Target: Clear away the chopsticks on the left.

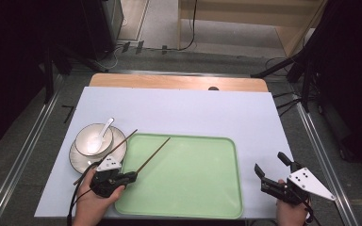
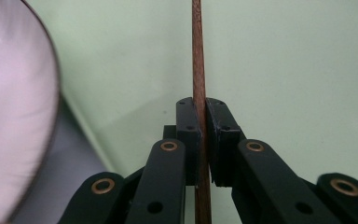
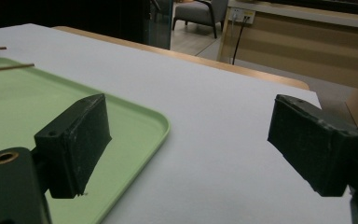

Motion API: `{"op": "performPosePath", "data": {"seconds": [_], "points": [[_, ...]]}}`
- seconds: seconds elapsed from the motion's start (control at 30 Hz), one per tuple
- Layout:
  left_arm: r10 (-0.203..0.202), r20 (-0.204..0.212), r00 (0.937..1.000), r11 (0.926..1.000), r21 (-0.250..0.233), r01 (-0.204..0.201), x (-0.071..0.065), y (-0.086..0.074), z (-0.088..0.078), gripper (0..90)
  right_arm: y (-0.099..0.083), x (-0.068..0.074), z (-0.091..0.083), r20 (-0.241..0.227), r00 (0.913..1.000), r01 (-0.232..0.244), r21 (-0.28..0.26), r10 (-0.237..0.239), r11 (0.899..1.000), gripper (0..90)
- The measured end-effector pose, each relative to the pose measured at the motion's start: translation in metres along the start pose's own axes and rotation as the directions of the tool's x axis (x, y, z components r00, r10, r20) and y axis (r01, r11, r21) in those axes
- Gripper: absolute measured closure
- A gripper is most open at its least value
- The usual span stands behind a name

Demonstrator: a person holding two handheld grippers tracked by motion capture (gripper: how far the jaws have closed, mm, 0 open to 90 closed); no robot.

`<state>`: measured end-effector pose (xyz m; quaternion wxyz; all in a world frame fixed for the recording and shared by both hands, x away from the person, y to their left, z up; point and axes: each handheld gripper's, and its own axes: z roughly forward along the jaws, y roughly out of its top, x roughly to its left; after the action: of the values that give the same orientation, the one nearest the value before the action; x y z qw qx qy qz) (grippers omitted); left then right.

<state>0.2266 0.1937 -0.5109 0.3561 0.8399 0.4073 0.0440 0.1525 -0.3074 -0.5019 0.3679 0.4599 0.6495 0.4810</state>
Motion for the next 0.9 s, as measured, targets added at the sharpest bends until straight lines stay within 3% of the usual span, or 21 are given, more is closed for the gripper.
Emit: {"op": "performPosePath", "data": {"seconds": [0.1,0.33,0.5,0.67,0.9], "points": [[-0.004,-0.019,0.9998,0.9999,0.017,0.004,-0.0022,-0.0010,0.0054,85.0,0.0000,0.0000,-0.0001,0.000,1.0000,0.000,0.000,0.000,1.000,13.3],[-0.043,-0.028,0.9987,0.9991,-0.001,0.043,-0.0015,-0.0022,0.0058,83.7,-0.0001,-0.0004,0.0000,0.003,1.0000,0.000,0.000,0.000,1.000,13.3],[-0.034,-0.039,0.9987,0.9994,-0.004,0.033,-0.0037,-0.0020,0.0064,81.3,-0.0001,-0.0003,-0.0001,0.002,1.0000,0.000,0.000,0.000,1.000,13.3],[-0.038,-0.011,0.9992,0.9993,-0.004,0.038,-0.0010,-0.0020,0.0058,78.5,0.0001,0.0002,0.0000,0.001,1.0000,-0.001,0.000,0.001,1.000,13.3],[-0.012,-0.058,0.9982,0.9992,-0.039,0.009,-0.0002,0.0056,0.0065,73.2,-0.0002,-0.0012,-0.0003,0.005,1.0000,-0.003,-0.001,0.003,1.000,13.3]]}}
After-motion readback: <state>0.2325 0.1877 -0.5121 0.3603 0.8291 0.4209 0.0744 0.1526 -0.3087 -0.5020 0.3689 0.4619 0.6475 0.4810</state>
